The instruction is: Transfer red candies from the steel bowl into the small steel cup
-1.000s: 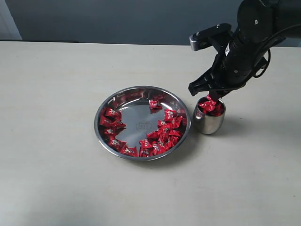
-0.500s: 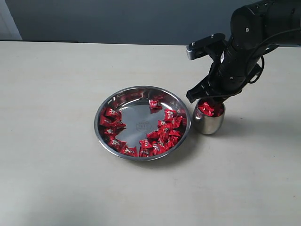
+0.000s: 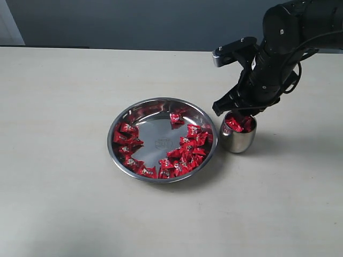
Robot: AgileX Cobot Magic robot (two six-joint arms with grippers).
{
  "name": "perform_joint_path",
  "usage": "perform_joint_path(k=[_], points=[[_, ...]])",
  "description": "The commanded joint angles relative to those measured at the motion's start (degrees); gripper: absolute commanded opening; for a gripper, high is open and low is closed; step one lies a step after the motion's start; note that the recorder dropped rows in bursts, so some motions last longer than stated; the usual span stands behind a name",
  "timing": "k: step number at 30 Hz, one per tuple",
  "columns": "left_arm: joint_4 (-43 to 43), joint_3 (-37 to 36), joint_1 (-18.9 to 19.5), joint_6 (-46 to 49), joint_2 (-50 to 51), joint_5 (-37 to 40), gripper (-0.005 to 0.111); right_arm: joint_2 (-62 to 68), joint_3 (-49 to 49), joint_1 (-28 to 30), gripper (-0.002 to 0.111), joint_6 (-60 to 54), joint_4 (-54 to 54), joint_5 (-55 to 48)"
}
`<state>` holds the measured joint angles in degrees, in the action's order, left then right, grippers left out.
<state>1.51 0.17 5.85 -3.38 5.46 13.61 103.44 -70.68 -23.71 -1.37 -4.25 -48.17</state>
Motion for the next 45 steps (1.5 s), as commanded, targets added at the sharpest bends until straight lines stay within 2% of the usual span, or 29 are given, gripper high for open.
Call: perform_joint_path(k=[1,7,12,14,16,17,22,27,33,36,40,45], points=[[0.14,-0.17,-0.29,-0.13,-0.39,-0.24,0.000,-2.09,-1.25,0.35,0.038,-0.17,-0.90,0.14],[0.14,-0.17,-0.29,-0.13,-0.39,-0.24,0.000,-2.19,-1.74,0.35,0.038,-0.02,-2.11,-0.29],[0.14,-0.17,-0.29,-0.13,-0.39,-0.24,0.000,-4.19,-1.74,0.35,0.037,-0.02,1.65,-0.88],[0.14,-0.17,-0.29,-0.13,-0.39,-0.24,0.000,-6.13,-1.54,0.22,0.026,-0.02,4.25,-0.65],[0.14,-0.17,-0.29,-0.13,-0.39,-0.24,0.000,-9.02,-1.54,0.22,0.006,-1.47,7.59,0.12],[0.14,-0.17,-0.29,-0.13,-0.39,-0.24,0.000,-10.39,-1.54,0.22,-0.001,-3.00,9.33,0.55],[0.14,-0.17,-0.29,-0.13,-0.39,-0.24,0.000,-19.07,-0.73,0.22,0.000,-8.12,17.84,1.34],[0.14,-0.17,-0.29,-0.13,-0.39,-0.24,0.000,-25.60,5.22,0.22,0.000,-8.24,17.48,4.13],[0.14,-0.17,-0.29,-0.13,-0.39,-0.24,0.000,-28.33,13.22,0.22,0.000,-8.37,18.27,12.17],[0.14,-0.17,-0.29,-0.13,-0.39,-0.24,0.000,-28.19,13.57,0.22,0.000,-8.37,18.15,13.47],[0.14,-0.17,-0.29,-0.13,-0.39,-0.24,0.000,-28.43,13.57,0.36,0.000,-6.87,16.87,15.61],[0.14,-0.17,-0.29,-0.13,-0.39,-0.24,0.000,-27.60,15.14,0.36,0.000,5.15,4.70,14.77]])
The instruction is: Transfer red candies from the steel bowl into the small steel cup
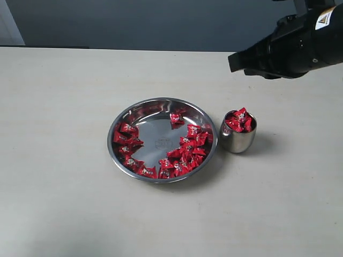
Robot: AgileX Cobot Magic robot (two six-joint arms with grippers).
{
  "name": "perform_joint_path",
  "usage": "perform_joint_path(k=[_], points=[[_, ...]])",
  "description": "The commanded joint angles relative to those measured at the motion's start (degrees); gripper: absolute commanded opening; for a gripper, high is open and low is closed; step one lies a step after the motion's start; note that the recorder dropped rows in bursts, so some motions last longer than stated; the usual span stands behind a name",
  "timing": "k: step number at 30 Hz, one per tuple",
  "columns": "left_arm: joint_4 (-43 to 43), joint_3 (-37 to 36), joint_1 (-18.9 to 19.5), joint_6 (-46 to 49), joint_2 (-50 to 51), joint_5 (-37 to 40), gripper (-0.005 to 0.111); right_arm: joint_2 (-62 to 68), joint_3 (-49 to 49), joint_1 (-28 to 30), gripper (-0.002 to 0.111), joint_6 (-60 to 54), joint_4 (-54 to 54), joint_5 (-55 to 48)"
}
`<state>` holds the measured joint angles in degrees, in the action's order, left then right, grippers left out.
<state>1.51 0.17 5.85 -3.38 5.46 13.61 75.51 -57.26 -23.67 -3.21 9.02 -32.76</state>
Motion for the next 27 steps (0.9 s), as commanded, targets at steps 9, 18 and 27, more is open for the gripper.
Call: perform_joint_path(k=[9,18,27], points=[[0.14,-0.17,-0.29,-0.13,-0.39,-0.24,0.000,-10.10,21.73,3.80,0.000,9.58,-11.91,20.46],[0.29,-0.17,-0.29,-0.13,-0.39,-0.24,0.000,-43.23,43.44,18.51,0.000,9.21,-13.64,25.06],[0.29,-0.17,-0.29,-0.13,-0.39,-0.24,0.000,-71.47,56.52,26.02,0.000,9.34,-9.68,16.13]])
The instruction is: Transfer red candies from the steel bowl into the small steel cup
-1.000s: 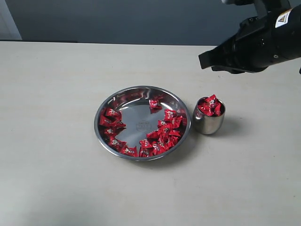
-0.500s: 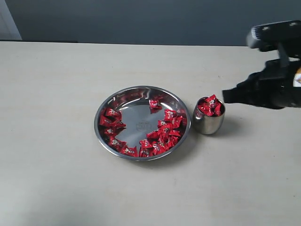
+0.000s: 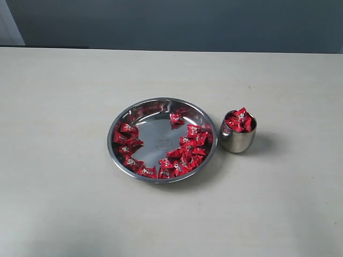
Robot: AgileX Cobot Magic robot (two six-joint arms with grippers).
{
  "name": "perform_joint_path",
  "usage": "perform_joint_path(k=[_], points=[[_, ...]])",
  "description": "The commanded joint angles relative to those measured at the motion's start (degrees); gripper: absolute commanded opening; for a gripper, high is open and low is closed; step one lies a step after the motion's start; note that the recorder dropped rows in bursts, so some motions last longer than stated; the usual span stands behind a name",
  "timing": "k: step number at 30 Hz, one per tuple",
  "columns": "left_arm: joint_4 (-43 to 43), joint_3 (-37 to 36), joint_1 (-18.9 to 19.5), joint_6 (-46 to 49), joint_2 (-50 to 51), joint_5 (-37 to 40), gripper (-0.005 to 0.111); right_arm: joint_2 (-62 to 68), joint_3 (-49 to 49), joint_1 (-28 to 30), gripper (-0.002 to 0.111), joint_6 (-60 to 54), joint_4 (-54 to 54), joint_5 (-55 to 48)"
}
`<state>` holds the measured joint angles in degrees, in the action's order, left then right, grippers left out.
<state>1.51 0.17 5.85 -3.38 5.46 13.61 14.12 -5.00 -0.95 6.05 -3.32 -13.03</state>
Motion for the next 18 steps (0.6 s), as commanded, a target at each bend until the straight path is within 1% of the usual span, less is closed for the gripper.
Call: perform_joint_path(k=[1,4,6,18], points=[[0.29,-0.17,-0.29,-0.13,-0.39,-0.24,0.000,-12.25,5.00,4.26,0.000,0.08,3.32,-4.60],[0.29,-0.17,-0.29,-0.13,-0.39,-0.24,0.000,-14.12,5.00,6.88,0.000,0.08,4.34,-5.78],[0.29,-0.17,-0.29,-0.13,-0.39,-0.24,0.000,-14.12,5.00,7.51,0.000,0.08,4.65,-5.92],[0.29,-0.17,-0.29,-0.13,-0.39,-0.24,0.000,-14.12,5.00,7.64,0.000,0.08,4.96,-6.08]])
